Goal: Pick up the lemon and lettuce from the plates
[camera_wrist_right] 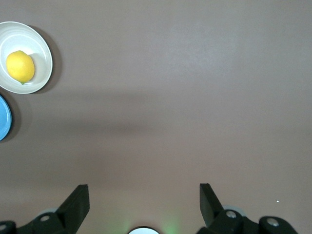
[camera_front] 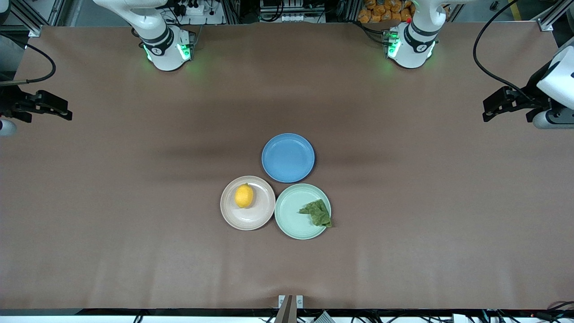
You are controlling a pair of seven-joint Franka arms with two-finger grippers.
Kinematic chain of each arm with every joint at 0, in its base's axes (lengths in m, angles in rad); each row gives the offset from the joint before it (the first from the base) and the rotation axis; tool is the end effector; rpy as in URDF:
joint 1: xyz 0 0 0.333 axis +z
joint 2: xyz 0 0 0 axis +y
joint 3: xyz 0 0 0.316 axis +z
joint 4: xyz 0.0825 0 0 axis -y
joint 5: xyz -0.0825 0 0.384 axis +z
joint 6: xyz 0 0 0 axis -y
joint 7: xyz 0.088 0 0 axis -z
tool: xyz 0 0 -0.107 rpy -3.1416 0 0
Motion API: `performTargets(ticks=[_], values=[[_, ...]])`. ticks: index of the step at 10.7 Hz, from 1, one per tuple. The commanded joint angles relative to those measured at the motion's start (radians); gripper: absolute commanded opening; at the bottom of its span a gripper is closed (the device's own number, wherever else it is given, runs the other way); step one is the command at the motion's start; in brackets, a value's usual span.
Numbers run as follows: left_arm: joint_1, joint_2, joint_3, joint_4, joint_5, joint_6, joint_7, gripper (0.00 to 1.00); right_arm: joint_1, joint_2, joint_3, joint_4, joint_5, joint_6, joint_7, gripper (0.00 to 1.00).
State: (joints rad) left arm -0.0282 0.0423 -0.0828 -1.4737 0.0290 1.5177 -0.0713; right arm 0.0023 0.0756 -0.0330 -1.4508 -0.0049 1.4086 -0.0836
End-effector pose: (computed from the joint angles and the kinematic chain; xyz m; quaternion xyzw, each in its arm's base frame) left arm 0.5598 -0.0580 0.6419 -0.9997 0.0190 -0.0021 0.0126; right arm 0.5606 -0.0170 0.6248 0.9979 0.0261 -0.0590 0.0003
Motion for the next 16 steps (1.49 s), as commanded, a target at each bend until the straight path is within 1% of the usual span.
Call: performTargets(ticks=[1,9,10,11,12,14,16], values=[[0.005,-0.005,0.003,0.003,-0.015,-0.013,0.008,1.00,-0.008,-0.005,0.007,0.001,-0.010,0.000,0.013,1.00],[0.005,-0.002,0.006,0.001,-0.031,-0.008,0.015,1.00,-0.007,-0.005,0.008,0.001,-0.007,-0.003,0.013,1.00],[-0.008,0.002,0.002,0.001,-0.029,-0.004,0.008,1.00,-0.007,-0.005,0.007,0.001,-0.006,-0.003,0.013,1.00],[-0.016,0.016,-0.003,0.000,-0.026,0.033,0.008,1.00,-0.007,-0.005,0.007,0.001,-0.006,-0.003,0.015,1.00],[-0.053,0.046,-0.014,0.006,-0.020,0.071,0.005,1.00,-0.007,-0.005,0.007,0.001,-0.004,-0.003,0.015,1.00],[-0.099,0.103,-0.023,0.009,-0.027,0.187,0.005,1.00,-0.007,-0.005,0.007,0.001,-0.003,-0.005,0.015,1.00],[-0.159,0.184,-0.026,0.009,-0.029,0.307,-0.001,1.00,-0.007,-0.005,0.008,0.001,-0.001,-0.007,0.015,1.00]])
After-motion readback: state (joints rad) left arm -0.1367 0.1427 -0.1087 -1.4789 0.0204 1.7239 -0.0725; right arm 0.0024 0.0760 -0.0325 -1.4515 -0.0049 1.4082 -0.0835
